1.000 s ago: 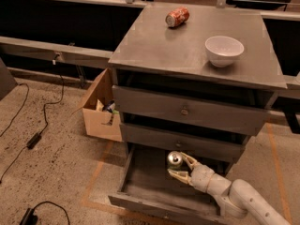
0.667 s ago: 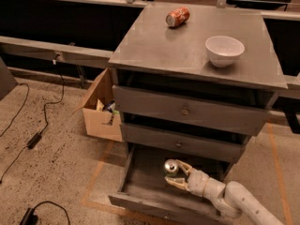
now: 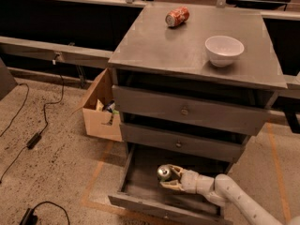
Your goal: Place green can into bottom drawer
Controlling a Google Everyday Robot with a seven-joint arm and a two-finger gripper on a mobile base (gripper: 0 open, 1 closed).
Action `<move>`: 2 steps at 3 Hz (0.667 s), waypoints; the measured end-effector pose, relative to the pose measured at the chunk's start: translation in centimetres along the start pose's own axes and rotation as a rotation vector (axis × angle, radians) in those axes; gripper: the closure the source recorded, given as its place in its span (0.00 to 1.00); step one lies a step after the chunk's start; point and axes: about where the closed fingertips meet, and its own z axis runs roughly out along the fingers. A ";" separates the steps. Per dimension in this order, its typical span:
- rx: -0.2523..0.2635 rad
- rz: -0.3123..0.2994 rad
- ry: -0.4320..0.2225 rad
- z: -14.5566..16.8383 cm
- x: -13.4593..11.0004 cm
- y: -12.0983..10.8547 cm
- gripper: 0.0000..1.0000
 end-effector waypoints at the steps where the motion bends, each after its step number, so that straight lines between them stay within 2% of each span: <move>1: -0.020 -0.018 -0.020 3.0 3.3 -0.7 1.00; 2: -0.007 -0.016 -0.040 5.2 4.9 -1.2 1.00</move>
Offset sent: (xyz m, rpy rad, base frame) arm 0.0543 0.0385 -0.0774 0.0492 -0.0391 -0.0012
